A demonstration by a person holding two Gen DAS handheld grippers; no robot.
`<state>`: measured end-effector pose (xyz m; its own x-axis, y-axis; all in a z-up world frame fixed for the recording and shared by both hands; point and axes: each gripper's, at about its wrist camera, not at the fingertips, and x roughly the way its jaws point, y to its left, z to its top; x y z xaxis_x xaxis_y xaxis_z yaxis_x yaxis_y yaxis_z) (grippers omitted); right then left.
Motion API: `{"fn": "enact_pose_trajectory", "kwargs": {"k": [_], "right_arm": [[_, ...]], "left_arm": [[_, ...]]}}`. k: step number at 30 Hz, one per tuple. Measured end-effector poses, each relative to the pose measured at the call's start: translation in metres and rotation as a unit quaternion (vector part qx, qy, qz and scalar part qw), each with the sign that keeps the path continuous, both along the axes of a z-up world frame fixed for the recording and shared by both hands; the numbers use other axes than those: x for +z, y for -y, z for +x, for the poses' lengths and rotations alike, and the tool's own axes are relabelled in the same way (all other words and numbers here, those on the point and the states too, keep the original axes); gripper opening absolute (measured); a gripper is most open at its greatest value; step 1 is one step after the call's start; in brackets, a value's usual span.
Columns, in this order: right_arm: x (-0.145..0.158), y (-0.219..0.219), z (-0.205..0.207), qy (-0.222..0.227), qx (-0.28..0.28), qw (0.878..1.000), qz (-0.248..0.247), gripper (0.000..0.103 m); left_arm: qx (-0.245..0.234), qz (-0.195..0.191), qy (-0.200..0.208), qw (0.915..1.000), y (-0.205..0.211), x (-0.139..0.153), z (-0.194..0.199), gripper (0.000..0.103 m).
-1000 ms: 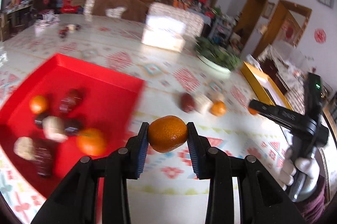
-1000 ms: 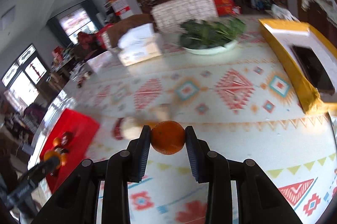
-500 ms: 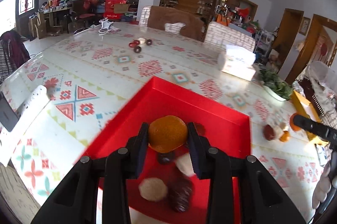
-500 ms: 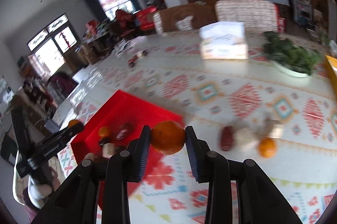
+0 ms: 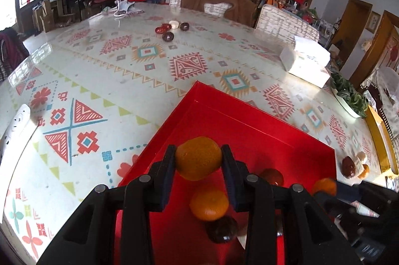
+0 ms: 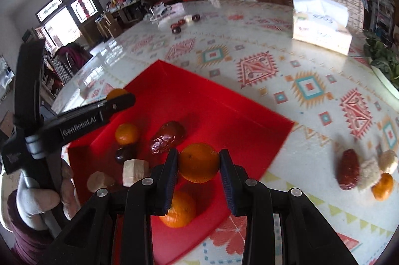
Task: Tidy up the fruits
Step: 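Carry both oranges over the red tray and open both tools, then withdraw both open tools from the tray back toward the fruit row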
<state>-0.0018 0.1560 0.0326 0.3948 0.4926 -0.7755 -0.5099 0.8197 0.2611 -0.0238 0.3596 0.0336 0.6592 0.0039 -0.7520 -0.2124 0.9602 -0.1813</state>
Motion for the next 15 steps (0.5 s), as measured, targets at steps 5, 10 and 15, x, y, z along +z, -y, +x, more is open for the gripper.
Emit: {"fn": "enact_pose_trajectory", "kwargs": {"k": [5, 10, 15], "right_arm": [[-0.009, -0.007, 0.003, -0.005, 0.002, 1.000, -0.002, 0.038], [-0.002, -0.006, 0.001, 0.002, 0.002, 1.000, 0.006, 0.038], [0.009, 0.006, -0.006, 0.009, -0.007, 1.000, 0.019, 0.039]], "left_arm": [[0.002, -0.011, -0.004, 0.9999, -0.003, -0.003, 0.003, 0.039], [0.007, -0.011, 0.008, 0.9999, -0.004, 0.005, -0.003, 0.049], [0.012, -0.006, 0.025, 0.9996, 0.004, 0.019, -0.017, 0.070]]}}
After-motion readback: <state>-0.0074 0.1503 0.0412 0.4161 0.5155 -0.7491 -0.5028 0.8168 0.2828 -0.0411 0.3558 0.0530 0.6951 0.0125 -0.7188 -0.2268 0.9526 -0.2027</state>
